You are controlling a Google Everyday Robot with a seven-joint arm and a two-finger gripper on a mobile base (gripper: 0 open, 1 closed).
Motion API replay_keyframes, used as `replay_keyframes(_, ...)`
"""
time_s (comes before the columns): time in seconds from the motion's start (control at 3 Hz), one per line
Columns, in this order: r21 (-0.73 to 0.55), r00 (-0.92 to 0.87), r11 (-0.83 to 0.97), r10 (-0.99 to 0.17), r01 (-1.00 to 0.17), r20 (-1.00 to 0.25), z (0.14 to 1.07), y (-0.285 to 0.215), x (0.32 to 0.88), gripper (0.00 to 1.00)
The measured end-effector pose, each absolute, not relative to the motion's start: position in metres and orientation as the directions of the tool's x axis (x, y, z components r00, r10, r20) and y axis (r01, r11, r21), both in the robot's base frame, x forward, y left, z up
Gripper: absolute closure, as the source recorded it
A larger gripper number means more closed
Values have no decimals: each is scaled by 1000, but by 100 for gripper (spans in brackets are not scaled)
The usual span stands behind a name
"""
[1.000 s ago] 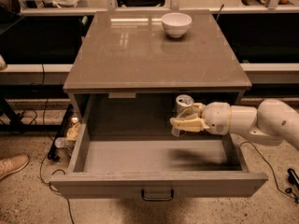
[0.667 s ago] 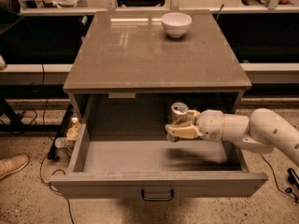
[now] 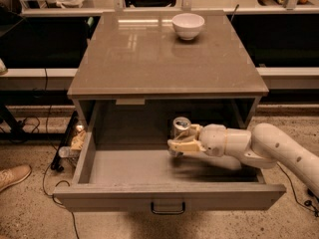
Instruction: Place redbull can into top drawer
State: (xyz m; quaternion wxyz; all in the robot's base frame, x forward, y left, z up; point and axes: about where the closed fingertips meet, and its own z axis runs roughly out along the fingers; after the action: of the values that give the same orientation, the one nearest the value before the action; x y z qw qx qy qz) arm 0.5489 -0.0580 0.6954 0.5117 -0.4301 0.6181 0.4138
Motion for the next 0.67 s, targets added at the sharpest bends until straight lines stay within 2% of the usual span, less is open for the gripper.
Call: replay_keyframes(0.67, 53, -87, 256, -123, -965, -989, 688, -34, 546, 100)
